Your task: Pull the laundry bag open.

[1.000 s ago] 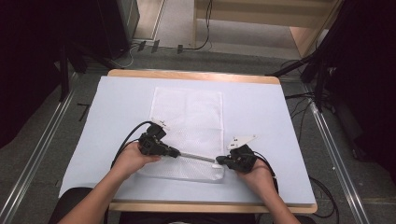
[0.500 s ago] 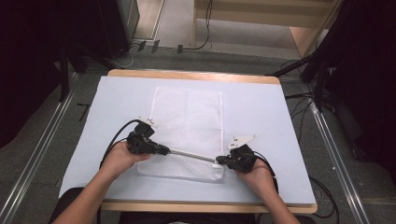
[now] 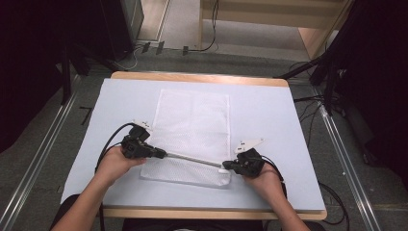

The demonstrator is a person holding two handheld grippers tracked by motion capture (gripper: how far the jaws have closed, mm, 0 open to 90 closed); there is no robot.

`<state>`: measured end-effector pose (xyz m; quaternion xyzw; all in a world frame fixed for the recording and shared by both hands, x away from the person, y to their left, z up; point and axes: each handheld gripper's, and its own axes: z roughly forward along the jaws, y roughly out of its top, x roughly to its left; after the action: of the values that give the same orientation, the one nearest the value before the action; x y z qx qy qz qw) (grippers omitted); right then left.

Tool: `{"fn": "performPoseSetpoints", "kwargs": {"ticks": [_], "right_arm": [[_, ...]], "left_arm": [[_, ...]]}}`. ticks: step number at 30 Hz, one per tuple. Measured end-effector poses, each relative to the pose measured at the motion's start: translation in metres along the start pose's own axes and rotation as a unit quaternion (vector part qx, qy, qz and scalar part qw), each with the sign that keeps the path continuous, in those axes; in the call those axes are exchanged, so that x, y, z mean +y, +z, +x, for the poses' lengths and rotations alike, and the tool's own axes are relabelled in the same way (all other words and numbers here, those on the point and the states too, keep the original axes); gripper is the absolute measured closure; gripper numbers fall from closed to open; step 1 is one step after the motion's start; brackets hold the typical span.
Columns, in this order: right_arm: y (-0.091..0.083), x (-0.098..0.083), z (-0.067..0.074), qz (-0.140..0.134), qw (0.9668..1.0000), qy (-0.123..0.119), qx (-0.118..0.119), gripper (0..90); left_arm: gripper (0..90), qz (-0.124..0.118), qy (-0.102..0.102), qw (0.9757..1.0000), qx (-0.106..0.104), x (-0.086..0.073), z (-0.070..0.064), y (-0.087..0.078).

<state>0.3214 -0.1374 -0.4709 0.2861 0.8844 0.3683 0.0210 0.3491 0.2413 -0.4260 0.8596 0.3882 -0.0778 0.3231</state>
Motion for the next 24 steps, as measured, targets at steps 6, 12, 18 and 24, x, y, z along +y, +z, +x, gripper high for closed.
{"fn": "performPoseSetpoints", "kwargs": {"ticks": [6, 12, 18, 24], "right_arm": [[0.000, 0.001, 0.000, 0.001, 1.0000, 0.000, 0.003, 90.0], [0.000, 0.002, 0.000, 0.007, 1.0000, -0.003, 0.002, 90.0], [0.001, 0.002, -0.001, 0.006, 1.0000, -0.004, 0.006, 90.0], [0.000, 0.003, -0.002, 0.011, 0.9999, -0.003, 0.009, 90.0]], "left_arm": [[87.9, 0.002, -0.012, 0.9998, 0.013, -0.006, 0.009, -0.006], [87.9, 0.002, -0.030, 0.9995, 0.012, -0.016, 0.021, -0.016], [87.9, 0.001, -0.036, 0.9992, 0.018, -0.022, 0.022, -0.019], [87.9, -0.004, -0.058, 0.9979, 0.030, -0.029, 0.031, -0.026]]}}
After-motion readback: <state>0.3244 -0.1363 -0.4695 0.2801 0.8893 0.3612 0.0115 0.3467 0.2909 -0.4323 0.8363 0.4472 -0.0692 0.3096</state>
